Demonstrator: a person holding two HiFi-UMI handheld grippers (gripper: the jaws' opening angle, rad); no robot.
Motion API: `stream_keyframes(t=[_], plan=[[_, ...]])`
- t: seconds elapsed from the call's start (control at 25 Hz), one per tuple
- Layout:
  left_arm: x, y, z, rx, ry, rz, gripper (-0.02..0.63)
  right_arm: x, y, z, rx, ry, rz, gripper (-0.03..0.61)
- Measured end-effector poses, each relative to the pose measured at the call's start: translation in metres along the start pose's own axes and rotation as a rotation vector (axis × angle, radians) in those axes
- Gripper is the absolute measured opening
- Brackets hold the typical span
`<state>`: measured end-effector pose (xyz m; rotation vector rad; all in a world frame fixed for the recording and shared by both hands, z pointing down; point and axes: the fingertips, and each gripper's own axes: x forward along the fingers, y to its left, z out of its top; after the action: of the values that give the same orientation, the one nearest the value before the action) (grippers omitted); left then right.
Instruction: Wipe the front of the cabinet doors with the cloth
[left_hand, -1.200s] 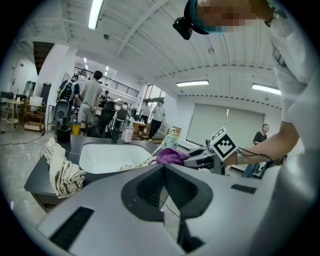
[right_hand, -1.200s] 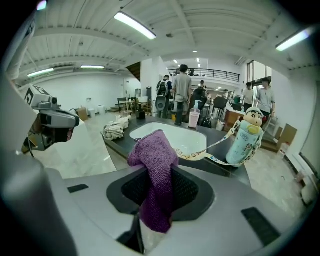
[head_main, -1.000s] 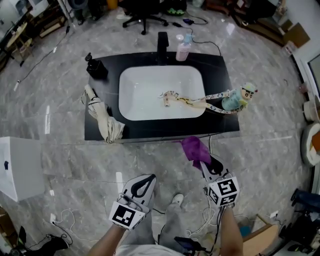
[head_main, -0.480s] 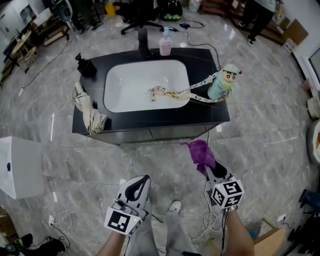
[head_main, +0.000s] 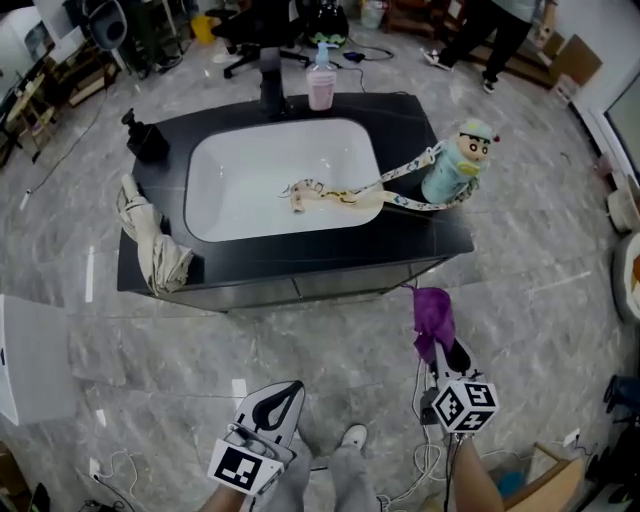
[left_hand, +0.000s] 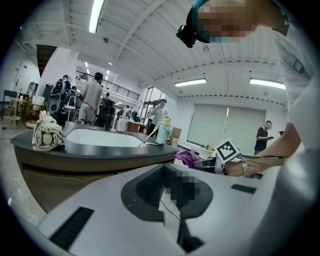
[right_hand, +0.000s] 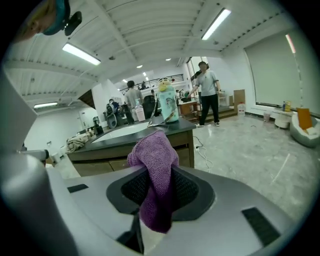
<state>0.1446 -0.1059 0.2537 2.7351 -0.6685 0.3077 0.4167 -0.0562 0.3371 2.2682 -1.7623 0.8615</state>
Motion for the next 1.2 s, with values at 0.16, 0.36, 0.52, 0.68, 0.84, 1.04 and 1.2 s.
stream_keyframes(t=[0.16,0.36,0.52,0.68,0.84,1.04,1.2], plan=[[0.005,0.026,-0.037,-0.024,0.013,0.03,0.005,0.02,-0.014,-0.014,0.012,-0.041,-0.068,0.112],[0.041,0.047,-0.052,-0.016,-0.072,0.046,0.005,0.066,-0.046,-0.038,0.065,-0.083,-0.113,0.112],[0.062,0.043,-0.087,0.002,-0.105,0.021,0.005,0.086,-0.066,-0.057,0.004,-0.149,-0.145,0.112],[0.085,0.054,-0.117,0.021,-0.118,-0.001,0.005,0.109,-0.086,-0.049,-0.048,-0.255,-0.179,0.112],[0.109,0.08,-0.123,0.069,-0.192,0.015,0.005,0.139,-0.101,-0.036,-0.098,-0.335,-0.208,0.113],[0.133,0.088,-0.133,0.145,-0.256,0.002,0.005,0.162,-0.098,-0.028,-0.189,-0.413,-0.213,0.113],[0.14,0.093,-0.148,0.202,-0.284,-0.005,0.005,0.17,-0.09,-0.031,-0.221,-0.458,-0.201,0.114]])
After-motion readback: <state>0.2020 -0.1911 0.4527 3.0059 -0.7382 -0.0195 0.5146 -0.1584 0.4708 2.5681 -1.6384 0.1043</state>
